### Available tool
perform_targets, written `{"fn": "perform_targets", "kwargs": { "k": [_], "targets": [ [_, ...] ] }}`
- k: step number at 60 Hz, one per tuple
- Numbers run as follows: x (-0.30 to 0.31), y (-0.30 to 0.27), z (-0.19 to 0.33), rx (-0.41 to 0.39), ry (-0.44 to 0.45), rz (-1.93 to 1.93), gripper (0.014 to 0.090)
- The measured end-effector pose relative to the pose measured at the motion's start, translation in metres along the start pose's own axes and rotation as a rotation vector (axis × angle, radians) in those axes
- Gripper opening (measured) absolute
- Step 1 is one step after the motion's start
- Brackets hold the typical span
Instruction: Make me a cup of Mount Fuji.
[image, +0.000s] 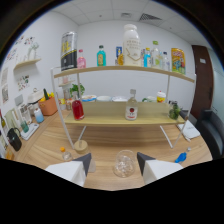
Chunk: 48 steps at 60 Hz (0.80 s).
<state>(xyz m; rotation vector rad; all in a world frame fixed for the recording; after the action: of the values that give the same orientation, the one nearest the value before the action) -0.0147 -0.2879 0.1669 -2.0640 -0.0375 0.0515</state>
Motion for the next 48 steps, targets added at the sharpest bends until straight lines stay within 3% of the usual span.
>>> {"fn": "perform_targets", "kwargs": {
  "k": [8, 24, 33, 38, 48],
  "targets": [
    [0.022, -0.061, -0.017, 0.054, 0.011, 0.014, 0.0856],
    [0.041, -0.24, -0.025, 0.351, -0.001, 0.004, 0.0858],
    [0.047, -0.287, 0.008, 0.394, 0.007, -0.011, 0.0843],
    [0.047, -0.296, 0.028, 0.385, 0.004, -0.009, 0.0788],
    [0.052, -0.297, 0.055, 0.337, 0.026, -0.002, 0.0538]
  ]
}}
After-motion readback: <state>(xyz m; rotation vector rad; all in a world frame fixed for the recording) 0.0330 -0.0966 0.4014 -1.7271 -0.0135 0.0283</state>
